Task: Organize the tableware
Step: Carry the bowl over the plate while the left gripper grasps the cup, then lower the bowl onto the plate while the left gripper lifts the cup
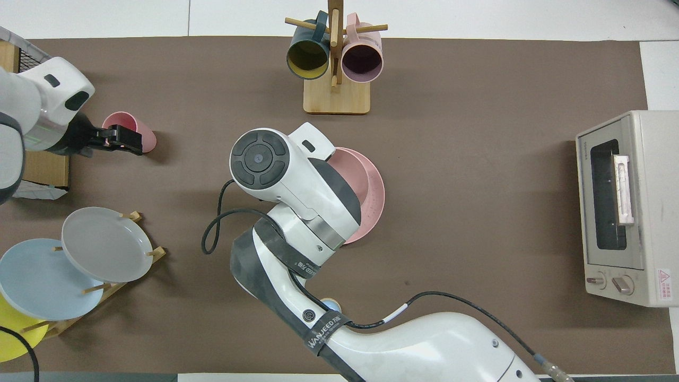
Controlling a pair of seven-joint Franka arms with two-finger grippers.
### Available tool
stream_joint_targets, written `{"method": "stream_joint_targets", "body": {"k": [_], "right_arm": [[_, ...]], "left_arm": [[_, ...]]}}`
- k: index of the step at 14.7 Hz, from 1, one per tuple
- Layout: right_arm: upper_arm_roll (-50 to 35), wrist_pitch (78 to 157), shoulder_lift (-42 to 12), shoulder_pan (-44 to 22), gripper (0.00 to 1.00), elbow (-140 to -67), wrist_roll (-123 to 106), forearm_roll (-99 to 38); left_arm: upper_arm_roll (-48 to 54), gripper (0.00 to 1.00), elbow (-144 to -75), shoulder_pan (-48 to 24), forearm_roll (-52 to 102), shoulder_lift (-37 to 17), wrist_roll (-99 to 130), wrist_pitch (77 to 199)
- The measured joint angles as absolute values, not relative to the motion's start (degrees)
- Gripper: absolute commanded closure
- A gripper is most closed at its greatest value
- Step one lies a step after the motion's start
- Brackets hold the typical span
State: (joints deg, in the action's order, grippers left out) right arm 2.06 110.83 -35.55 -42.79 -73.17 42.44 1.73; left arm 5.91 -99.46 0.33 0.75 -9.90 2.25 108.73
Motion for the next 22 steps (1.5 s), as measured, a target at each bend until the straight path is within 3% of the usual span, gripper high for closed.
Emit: {"method": "stream_joint_targets", "body": {"k": [5, 13, 14, 15, 17, 18, 21, 22], "right_arm": [[2.1, 114.0, -34.6, -42.8, 1.0, -78.0, 42.4, 1.7], [2.0, 114.9, -32.4, -43.1, 1.0, -83.0, 42.4, 1.5], [2.0, 115.1, -32.3, -43.1, 0.86, -83.2, 42.4, 1.0], [2.0, 115.2, -32.2, -43.1, 0.68, -83.3, 42.4, 0.5], [2.0, 116.0, -32.0, -43.1, 0.61, -83.4, 42.4, 0.2], [2.0, 116.4, -32.0, -43.0, 0.56, -83.4, 42.4, 0.2], [2.1, 116.2, -31.4, -42.7, 0.46, -82.7, 42.4, 0.2], [2.2, 115.5, -31.1, -42.5, 0.38, -82.1, 42.1, 0.2]], "left_arm": [[5.6, 0.0, -99.2, 0.6, 0.7, -17.8, 2.2, 117.4], [5.4, 0.0, -97.8, 1.2, 0.7, -20.6, 2.3, 119.5], [5.4, 0.0, -97.8, 1.2, 0.7, -21.1, 2.3, 120.0], [5.4, 0.15, -97.8, 1.2, 0.7, -21.5, 2.3, 120.4], [5.4, 0.86, -97.8, 1.2, 0.7, -22.1, 2.4, 121.0], [5.3, 1.0, -97.8, 1.2, 0.7, -22.1, 2.4, 121.1], [5.2, 1.0, -97.8, 1.2, -1.6, -22.2, 2.4, 121.2], [5.2, 1.0, -97.8, 1.2, -2.0, -22.2, 2.4, 121.4]]}}
